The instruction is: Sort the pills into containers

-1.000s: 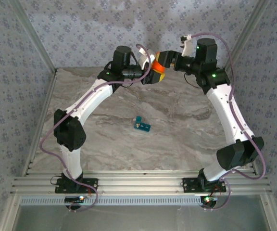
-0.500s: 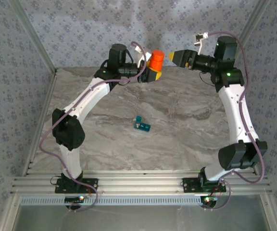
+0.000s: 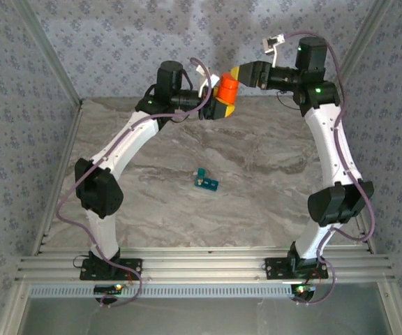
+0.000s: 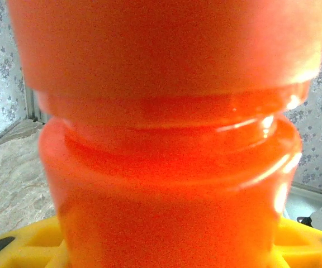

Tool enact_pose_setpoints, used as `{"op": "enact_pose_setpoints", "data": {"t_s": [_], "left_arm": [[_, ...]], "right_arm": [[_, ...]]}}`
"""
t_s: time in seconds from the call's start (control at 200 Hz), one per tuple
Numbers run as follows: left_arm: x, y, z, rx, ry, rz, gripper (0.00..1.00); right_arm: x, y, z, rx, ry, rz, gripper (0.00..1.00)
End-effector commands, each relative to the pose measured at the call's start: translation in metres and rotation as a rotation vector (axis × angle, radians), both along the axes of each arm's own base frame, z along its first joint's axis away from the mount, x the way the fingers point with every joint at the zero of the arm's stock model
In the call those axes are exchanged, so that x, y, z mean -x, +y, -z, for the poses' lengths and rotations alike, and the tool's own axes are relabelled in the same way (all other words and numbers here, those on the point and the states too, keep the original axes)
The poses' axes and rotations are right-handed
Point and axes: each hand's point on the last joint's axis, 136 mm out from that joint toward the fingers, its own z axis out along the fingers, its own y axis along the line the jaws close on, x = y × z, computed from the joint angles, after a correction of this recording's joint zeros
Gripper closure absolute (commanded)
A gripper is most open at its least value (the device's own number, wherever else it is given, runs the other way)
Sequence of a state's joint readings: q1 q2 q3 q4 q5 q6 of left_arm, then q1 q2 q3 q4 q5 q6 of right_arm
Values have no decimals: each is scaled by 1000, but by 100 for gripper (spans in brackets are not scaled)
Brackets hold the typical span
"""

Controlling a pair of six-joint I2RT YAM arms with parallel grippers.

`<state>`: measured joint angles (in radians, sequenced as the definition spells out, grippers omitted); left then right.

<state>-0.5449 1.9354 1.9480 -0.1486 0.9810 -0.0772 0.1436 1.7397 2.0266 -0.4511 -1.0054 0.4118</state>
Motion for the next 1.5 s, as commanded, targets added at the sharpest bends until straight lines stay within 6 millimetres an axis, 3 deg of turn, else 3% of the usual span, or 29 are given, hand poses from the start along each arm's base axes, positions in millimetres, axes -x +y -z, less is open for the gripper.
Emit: {"op": "enact_pose_setpoints", "data": {"t_s": [0.0,0.38,0.775,1.229,1.289,1.304,1.494], "left_arm": [[11,1,-23,34,-38,39,100],[9,-1,-21,30,-28,48,100],[8,-3,-23,30,-31,49,100],[-4,-8,-37,19,-174,-157,100],[-2,-9,-45,40,-210,-177,100],[-3,-10,-37,31,-200,-179,100],[1,-13,-35,37,-199,-174,100]], "right_arm": [[7,8,-5,2,-18,-45,15],[11,19,-2,10,-14,-68,21],[14,26,8,24,11,-82,60],[-2,11,69,125,103,229,66],[0,11,74,136,103,251,65],[0,12,75,135,104,252,65],[2,13,83,133,129,249,65]]}}
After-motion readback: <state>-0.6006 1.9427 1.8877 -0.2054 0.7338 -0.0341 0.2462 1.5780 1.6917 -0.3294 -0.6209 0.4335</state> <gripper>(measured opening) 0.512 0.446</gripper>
